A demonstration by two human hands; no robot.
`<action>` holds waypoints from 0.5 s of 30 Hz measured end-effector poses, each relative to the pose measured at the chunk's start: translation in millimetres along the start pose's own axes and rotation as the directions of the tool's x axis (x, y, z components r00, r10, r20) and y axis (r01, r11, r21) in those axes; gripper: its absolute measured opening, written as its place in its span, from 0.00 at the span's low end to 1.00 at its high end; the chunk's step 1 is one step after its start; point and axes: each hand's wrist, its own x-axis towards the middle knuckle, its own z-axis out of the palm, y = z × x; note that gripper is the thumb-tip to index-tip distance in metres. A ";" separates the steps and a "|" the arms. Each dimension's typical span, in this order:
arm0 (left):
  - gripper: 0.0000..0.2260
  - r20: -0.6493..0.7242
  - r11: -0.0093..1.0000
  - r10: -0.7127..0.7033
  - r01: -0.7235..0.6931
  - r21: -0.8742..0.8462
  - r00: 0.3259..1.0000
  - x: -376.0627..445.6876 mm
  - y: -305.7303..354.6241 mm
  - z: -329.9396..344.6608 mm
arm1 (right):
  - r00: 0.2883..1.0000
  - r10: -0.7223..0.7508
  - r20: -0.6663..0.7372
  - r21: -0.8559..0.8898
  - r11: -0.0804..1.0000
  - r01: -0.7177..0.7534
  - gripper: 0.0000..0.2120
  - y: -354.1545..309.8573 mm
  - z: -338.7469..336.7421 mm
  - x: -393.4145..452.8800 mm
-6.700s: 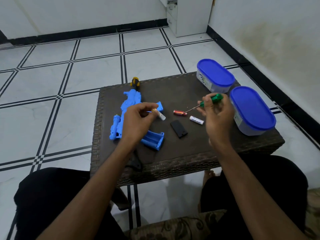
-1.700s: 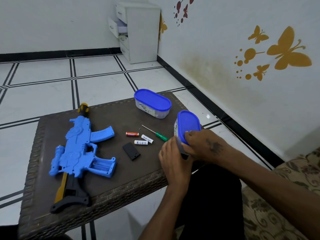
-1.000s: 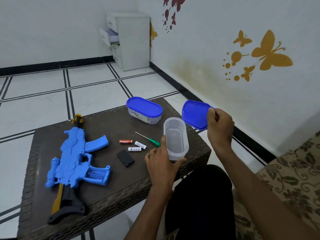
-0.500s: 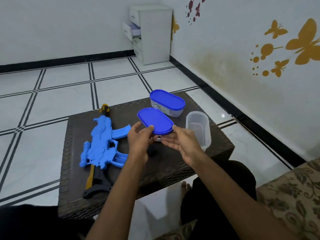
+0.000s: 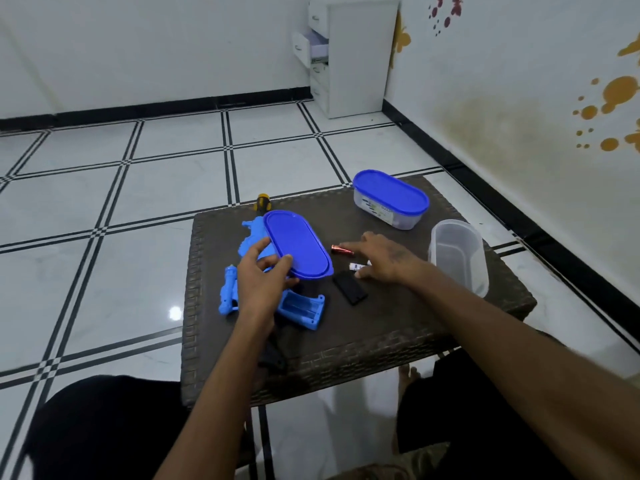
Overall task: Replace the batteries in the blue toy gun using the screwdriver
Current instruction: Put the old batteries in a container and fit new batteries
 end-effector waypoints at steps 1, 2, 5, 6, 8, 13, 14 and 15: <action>0.22 0.010 1.000 0.002 -0.002 0.002 1.000 0.3 -1.6 -1.0 | 1.000 -0.014 -0.001 -0.002 1.000 0.014 0.33 -0.7 -0.7 3.1; 0.22 0.017 1.000 0.006 -0.006 0.004 1.000 0.0 -2.4 -1.4 | 1.000 -0.011 -0.002 0.004 1.000 0.011 0.30 -2.1 -1.9 4.1; 0.21 0.021 1.000 0.005 -0.005 0.000 1.000 1.8 -5.2 -3.3 | 0.999 0.004 -0.051 0.033 0.999 -0.002 0.19 -5.6 0.4 7.4; 0.21 0.018 1.000 0.001 -0.001 -0.003 1.000 2.4 -6.2 -3.7 | 0.998 0.007 -0.067 0.043 0.999 -0.004 0.16 -7.5 1.3 7.4; 0.22 0.010 1.000 -0.002 0.002 -0.001 1.000 3.5 -8.7 -3.7 | 0.996 0.013 -0.085 0.070 0.998 -0.007 0.13 -10.7 3.5 7.8; 0.21 0.016 1.000 -0.019 0.019 -0.018 1.000 1.4 -14.1 -1.0 | 0.998 0.017 -0.059 0.038 0.999 -0.014 0.14 -17.9 3.8 10.5; 0.21 0.022 1.000 -0.021 0.021 -0.019 1.000 0.7 -14.9 -0.1 | 0.999 0.011 -0.053 0.028 1.000 -0.010 0.15 -18.4 3.4 10.7; 0.21 0.028 0.999 -0.022 0.023 -0.023 0.999 -0.1 -15.4 0.7 | 0.998 0.009 -0.055 0.035 0.999 -0.007 0.15 -18.1 3.3 10.8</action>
